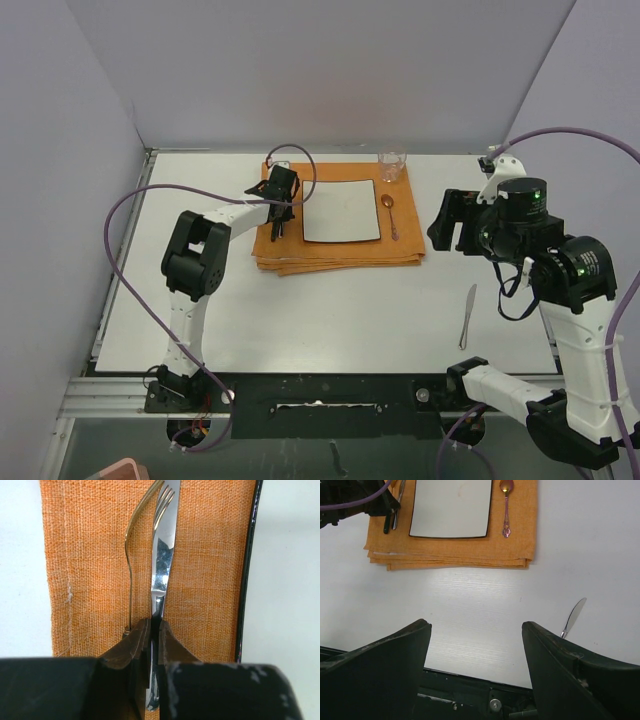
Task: Set the dinner table for one person
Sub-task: Adjust the knife on the napkin.
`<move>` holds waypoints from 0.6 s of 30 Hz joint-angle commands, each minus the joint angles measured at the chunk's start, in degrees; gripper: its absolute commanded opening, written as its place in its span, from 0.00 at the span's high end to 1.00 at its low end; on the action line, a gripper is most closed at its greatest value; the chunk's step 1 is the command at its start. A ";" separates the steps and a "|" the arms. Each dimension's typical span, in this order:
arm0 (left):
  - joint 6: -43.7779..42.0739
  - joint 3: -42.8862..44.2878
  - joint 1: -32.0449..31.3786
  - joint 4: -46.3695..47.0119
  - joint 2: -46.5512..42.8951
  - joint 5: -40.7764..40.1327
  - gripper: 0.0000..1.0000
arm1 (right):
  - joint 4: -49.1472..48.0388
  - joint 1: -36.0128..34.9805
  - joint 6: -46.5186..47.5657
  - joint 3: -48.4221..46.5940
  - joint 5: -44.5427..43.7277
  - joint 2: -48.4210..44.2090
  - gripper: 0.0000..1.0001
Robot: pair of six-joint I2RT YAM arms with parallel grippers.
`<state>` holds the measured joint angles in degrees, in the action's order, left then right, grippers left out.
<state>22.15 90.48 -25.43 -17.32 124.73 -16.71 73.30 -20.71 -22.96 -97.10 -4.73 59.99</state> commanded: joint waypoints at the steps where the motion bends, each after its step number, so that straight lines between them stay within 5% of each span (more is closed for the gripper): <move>1: 4.88 0.58 0.83 -5.25 -1.13 -2.61 1.00 | -3.13 -0.38 -0.78 0.50 1.04 -0.99 0.26; 18: 8.58 -0.39 -1.68 -5.47 -1.72 -0.54 1.00 | -4.36 -0.38 -0.43 1.36 1.13 -0.83 0.25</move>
<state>28.86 90.96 -26.09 -18.70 124.73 -18.15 72.53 -20.71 -23.20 -95.94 -4.03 59.96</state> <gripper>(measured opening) 0.039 0.746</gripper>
